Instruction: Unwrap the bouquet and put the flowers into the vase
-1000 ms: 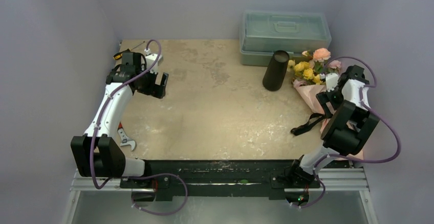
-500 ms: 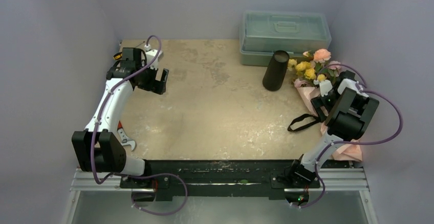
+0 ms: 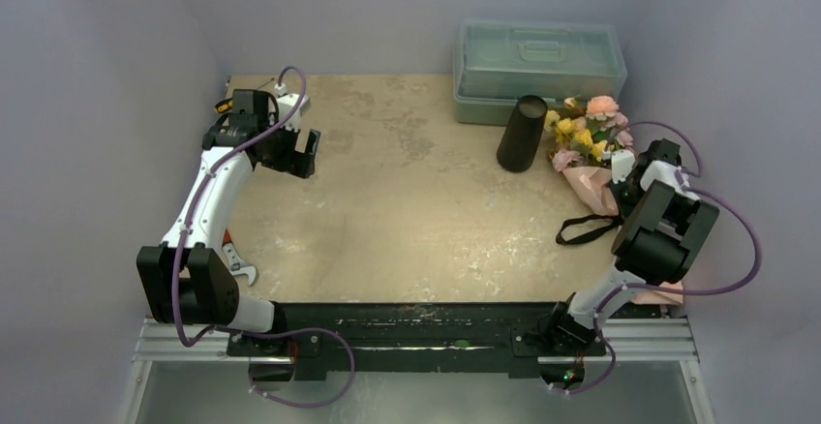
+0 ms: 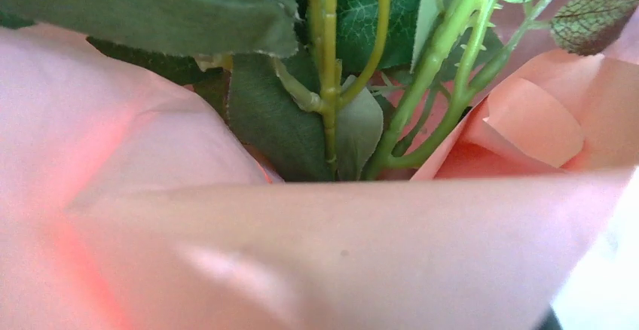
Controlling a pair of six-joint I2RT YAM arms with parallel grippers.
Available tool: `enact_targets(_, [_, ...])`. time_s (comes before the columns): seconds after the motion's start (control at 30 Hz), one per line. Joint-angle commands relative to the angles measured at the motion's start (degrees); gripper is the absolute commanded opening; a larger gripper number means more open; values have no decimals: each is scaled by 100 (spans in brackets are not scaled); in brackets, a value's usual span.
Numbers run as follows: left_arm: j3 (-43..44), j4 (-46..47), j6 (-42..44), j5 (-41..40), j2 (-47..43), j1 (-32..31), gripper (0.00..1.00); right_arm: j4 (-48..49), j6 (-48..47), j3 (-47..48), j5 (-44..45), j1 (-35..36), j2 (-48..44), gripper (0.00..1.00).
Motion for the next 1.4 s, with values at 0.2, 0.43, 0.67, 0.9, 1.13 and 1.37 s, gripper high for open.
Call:
enact_targets(0.2, [105,253,-156,146,-68,-24,100,-653,820,20,-1172,81,-1915,0])
enact_targets(0.43, [50,271,-120,184,-141,-28,100,-909,1158,423,-1258,73,-2602,0])
enact_targets(0.67, [59,283,-129,221,-210,-27,100,-1523,1638,1716,-1688,73,-2722,0])
enact_targets(0.9, [54,431,-566,373,-299,-22,100,-2645,2074,3538,-2155,252,-2360,0])
enact_targets(1.13, [76,618,-1010,459,-366,-25,100,-2976,2972,4666,-2125,1908,-2229,0])
enact_targets(1.37, [290,332,-1469,384,-364,1,100,-2728,3711,4991,-2030,3362,-1994,0])
